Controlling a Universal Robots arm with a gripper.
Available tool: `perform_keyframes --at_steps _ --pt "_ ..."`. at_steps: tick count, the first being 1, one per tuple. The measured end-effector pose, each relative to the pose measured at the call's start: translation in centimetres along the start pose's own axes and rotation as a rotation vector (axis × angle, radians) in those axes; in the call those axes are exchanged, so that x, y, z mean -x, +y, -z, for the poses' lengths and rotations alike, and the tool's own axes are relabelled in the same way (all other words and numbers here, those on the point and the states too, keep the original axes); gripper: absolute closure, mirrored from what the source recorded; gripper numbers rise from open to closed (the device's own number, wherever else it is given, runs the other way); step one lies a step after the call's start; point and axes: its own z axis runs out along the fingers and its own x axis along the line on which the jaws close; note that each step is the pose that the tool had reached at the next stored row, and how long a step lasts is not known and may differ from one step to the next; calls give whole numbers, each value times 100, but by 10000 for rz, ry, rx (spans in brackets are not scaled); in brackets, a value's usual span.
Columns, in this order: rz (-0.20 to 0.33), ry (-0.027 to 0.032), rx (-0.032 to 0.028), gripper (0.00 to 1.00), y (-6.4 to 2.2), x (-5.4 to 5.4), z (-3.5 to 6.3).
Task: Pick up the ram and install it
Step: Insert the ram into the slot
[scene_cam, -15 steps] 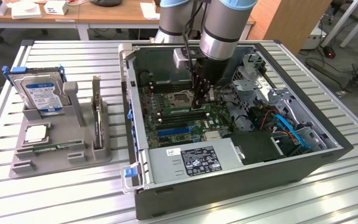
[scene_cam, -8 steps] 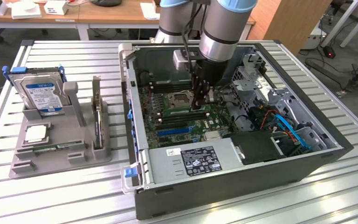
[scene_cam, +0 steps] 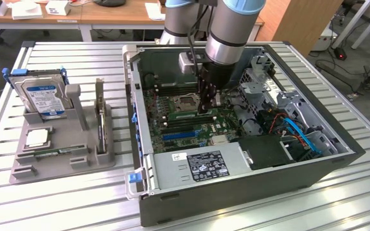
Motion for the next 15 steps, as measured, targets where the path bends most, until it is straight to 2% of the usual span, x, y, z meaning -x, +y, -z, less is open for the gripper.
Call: perform_keyframes --at_steps 3,15 --pt "-1 18 2 89 0 -1 -2" --pt "-5 17 1 89 -1 -1 -31"
